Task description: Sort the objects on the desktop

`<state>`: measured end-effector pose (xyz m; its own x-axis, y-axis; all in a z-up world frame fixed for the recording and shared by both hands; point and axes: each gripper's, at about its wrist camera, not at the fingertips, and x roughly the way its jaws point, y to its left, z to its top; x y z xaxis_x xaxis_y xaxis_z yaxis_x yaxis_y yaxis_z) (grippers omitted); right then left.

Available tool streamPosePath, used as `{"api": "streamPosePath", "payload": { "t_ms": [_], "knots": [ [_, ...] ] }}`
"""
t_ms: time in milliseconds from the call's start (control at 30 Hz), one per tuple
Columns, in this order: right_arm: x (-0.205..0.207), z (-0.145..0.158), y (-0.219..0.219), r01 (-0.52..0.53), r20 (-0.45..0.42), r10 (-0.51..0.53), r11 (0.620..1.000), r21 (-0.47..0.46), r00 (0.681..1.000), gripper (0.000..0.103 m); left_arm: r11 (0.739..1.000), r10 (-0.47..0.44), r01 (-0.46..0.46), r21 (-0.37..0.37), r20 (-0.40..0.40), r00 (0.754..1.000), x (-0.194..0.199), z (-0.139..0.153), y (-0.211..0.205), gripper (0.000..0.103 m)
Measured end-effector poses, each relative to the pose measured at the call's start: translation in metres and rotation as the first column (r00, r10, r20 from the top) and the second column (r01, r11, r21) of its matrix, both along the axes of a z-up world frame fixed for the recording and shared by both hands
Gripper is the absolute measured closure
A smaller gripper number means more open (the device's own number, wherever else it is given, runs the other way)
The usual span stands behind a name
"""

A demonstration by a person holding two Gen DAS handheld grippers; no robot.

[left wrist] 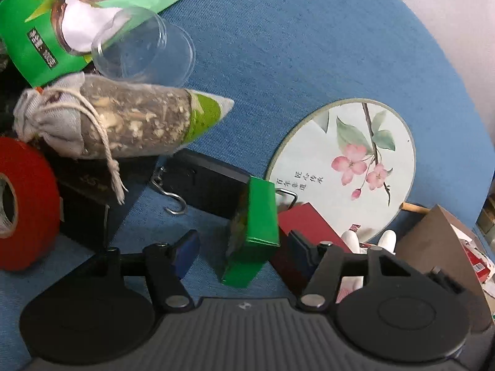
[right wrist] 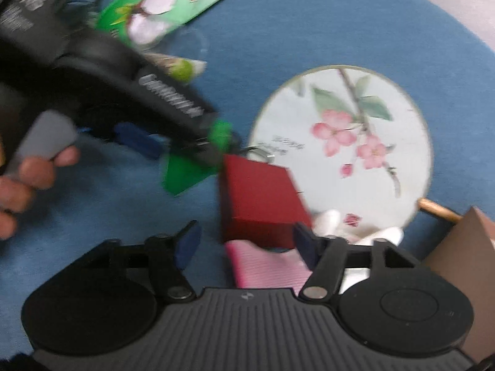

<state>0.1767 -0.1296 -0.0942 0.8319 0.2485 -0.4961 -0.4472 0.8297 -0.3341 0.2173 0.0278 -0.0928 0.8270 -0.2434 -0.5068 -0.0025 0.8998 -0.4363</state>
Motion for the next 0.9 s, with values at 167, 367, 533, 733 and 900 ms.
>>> {"api": "streamPosePath", "payload": {
  "t_ms": [167, 367, 533, 733, 900],
  "knots": [
    [0.027, 0.004, -0.009, 0.06, -0.042, -0.057, 0.996, 0.069, 0.997, 0.023, 1.0, -0.009, 0.009, 0.011, -0.013, 1.0, 0.003, -0.006, -0.006, 0.037],
    [0.053, -0.008, -0.001, 0.091, -0.113, -0.075, 0.985, 0.144, 0.991, 0.027, 0.998, -0.039, 0.037, -0.059, -0.038, 0.999, 0.004, -0.007, -0.003, 0.038],
    [0.028, -0.004, 0.005, 0.042, -0.134, -0.026, 0.992, 0.118, 0.991, 0.03, 0.998, -0.041, 0.037, -0.059, -0.064, 0.997, -0.006, 0.0, -0.009, 0.037],
    [-0.024, 0.006, 0.005, -0.004, -0.17, 0.024, 0.993, 0.115, 0.985, 0.034, 0.996, -0.005, -0.006, -0.088, -0.129, 0.992, -0.047, -0.001, -0.011, 0.034],
    [-0.08, 0.005, -0.008, -0.024, -0.212, 0.061, 0.984, 0.174, 0.975, 0.034, 0.999, -0.014, 0.006, -0.049, -0.167, 0.986, -0.096, 0.004, -0.02, 0.028]
  ]
}}
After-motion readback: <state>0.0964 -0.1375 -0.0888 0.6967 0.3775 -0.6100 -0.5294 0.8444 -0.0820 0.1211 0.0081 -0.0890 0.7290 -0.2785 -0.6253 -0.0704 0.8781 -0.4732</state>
